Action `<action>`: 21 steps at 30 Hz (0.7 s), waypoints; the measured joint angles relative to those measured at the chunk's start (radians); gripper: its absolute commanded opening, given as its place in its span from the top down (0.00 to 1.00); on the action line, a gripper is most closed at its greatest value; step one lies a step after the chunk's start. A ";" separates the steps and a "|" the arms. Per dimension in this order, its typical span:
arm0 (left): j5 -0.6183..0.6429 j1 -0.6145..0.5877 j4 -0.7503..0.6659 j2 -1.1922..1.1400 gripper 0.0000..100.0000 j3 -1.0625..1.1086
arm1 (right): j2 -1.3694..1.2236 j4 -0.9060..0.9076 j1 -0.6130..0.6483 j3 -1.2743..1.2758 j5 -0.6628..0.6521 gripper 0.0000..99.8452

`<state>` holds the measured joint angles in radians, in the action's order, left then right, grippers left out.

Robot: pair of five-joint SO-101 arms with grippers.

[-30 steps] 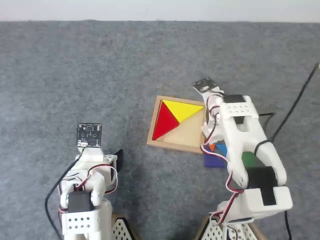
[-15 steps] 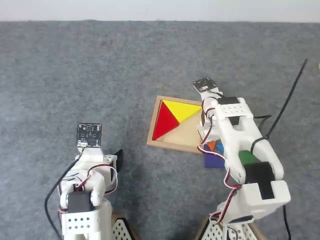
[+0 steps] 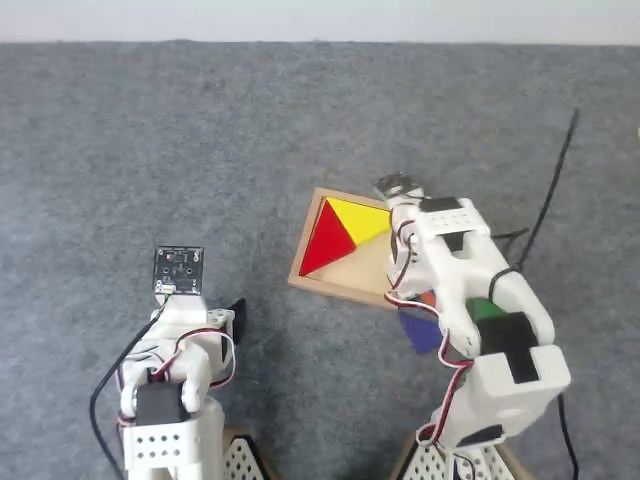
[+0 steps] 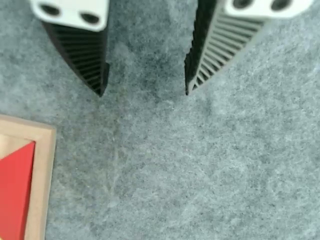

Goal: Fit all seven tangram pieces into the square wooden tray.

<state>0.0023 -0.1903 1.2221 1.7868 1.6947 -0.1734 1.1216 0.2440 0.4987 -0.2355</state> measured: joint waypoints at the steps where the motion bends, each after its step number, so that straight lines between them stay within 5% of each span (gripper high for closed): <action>1: 0.000 0.000 0.000 0.000 0.76 0.000 | 0.000 0.000 0.000 0.000 0.008 0.54; 5: 0.000 0.000 0.000 0.000 0.76 0.000 | 0.000 0.003 -0.005 0.000 0.023 0.56; 14: 0.000 0.000 0.000 0.000 0.76 0.000 | 0.008 0.005 -0.186 -0.003 0.049 0.77; 21: 0.000 0.000 0.000 0.000 0.76 0.000 | 0.026 -0.014 -0.252 -0.002 0.055 0.80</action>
<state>0.0023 -0.1903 1.2221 1.7868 1.6947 -0.1473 1.1078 -0.0077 0.4971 -0.1803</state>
